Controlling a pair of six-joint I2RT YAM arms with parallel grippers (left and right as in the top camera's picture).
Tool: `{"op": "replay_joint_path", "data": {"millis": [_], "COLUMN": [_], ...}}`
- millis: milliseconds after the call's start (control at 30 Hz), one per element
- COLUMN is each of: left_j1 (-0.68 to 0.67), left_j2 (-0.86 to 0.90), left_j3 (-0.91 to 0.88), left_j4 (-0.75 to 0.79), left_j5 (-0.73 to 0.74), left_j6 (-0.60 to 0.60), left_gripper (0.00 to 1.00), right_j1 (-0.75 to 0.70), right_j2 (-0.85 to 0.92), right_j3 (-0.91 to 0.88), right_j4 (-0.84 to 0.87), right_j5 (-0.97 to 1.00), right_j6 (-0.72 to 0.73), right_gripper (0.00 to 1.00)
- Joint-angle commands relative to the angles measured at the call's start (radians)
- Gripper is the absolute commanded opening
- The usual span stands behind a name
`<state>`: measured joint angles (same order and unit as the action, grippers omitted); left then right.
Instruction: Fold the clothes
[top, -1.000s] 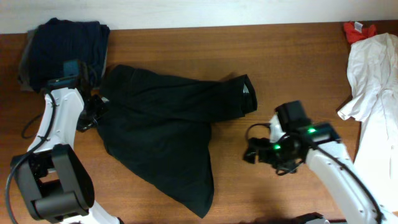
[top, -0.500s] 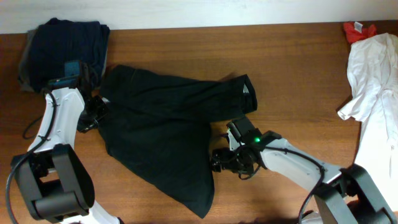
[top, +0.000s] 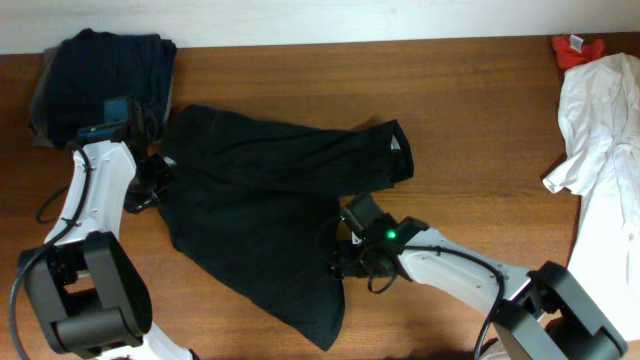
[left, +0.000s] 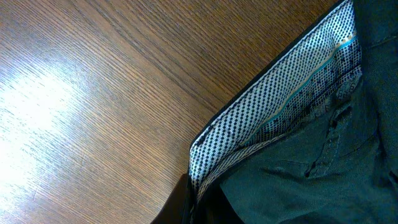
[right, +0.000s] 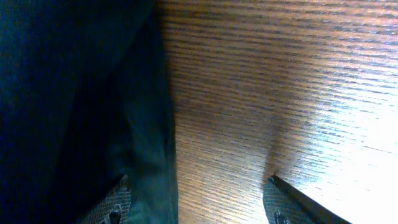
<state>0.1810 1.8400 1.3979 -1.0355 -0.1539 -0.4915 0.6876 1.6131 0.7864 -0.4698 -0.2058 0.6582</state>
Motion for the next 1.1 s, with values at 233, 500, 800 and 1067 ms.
{"op": "replay_joint_path", "data": {"millis": [233, 500, 800, 1067], "left_j1": [-0.002, -0.002, -0.002, -0.002], "left_j2": [-0.02, -0.02, -0.02, -0.021], "left_j3": [0.007, 0.007, 0.007, 0.007], "left_j4": [-0.003, -0.008, -0.014, -0.064], "left_j5": [0.005, 0.005, 0.003, 0.036], "left_j6": [-0.012, -0.012, -0.012, -0.008], "left_gripper": [0.07, 0.08, 0.07, 0.01], "right_j1": [0.145, 0.159, 0.028, -0.217], "right_j2": [0.105, 0.174, 0.167, 0.087], "right_j3": [-0.019, 0.074, 0.255, 0.293], "right_j4": [0.0, -0.084, -0.531, -0.67], "right_j5": [0.235, 0.268, 0.505, 0.511], "right_j6": [0.103, 0.111, 0.224, 0.158], "right_gripper": [0.63, 0.04, 0.04, 0.07]}}
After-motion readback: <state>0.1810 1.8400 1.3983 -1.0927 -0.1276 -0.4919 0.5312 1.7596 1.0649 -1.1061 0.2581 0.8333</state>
